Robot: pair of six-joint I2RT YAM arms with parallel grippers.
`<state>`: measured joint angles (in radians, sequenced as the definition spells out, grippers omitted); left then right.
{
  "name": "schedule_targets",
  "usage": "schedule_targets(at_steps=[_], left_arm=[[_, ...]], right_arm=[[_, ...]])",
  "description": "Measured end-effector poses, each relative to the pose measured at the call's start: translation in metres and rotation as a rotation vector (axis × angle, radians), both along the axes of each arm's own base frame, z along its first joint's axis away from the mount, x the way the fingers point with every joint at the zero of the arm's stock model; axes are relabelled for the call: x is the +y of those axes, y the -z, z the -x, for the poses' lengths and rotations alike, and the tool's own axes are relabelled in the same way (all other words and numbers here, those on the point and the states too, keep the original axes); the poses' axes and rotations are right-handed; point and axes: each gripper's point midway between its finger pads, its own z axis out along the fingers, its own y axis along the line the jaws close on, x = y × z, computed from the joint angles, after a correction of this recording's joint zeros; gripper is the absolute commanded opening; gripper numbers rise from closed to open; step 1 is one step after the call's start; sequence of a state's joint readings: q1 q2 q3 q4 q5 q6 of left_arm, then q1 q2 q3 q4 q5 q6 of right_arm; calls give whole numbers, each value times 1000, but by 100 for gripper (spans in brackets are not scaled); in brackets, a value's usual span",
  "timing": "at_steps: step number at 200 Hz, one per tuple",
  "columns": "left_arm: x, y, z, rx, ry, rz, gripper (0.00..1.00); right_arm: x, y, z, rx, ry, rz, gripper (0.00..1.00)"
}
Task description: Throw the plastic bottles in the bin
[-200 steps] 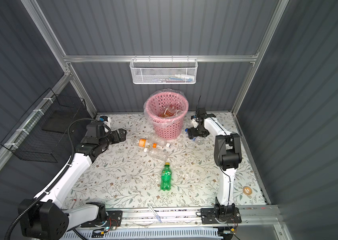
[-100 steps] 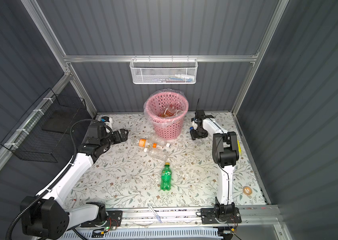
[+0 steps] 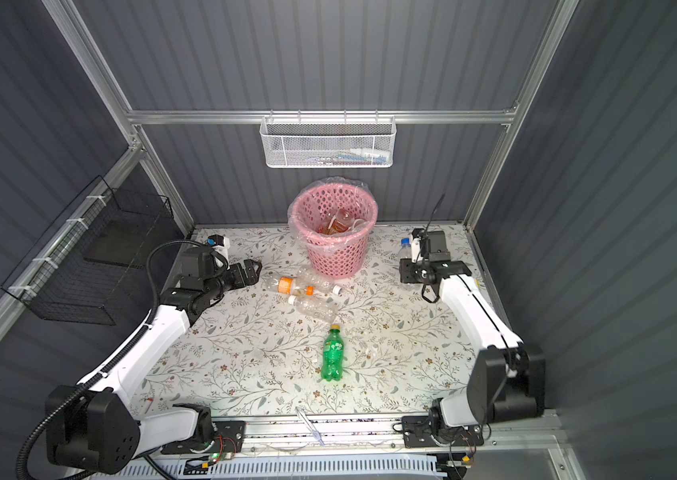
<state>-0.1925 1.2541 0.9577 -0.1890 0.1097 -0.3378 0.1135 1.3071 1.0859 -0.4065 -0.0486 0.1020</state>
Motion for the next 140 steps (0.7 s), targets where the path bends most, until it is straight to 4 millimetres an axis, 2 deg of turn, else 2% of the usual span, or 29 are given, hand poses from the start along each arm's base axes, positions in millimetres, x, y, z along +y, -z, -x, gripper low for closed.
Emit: schedule_targets(at_steps=[48,68,88,103,116,132,136,140], left_arm=[[-9,0,0,-15,41,43,100],[-13,4,3,-14,61,57,100],[-16,6,8,-16,82,71,100],[-19,3,10,-23,97,81,100],[-22,-1,11,-35,109,87,99],[-26,-4,13,-43,124,85,100],[-28,-4,14,-44,132,81,100],[-30,-4,15,-47,136,76,100]], right_arm=[[-8,-143,60,-608,34,-137,56],[-11,-193,86,-813,37,-196,57],[-10,-237,99,-960,24,-259,58],[1,-265,96,-1003,-20,-301,62],[21,-296,84,-1009,-94,-327,63],[56,-334,59,-994,-200,-342,64],[66,-336,47,-964,-224,-340,64],[75,-338,38,-930,-244,-336,68]])
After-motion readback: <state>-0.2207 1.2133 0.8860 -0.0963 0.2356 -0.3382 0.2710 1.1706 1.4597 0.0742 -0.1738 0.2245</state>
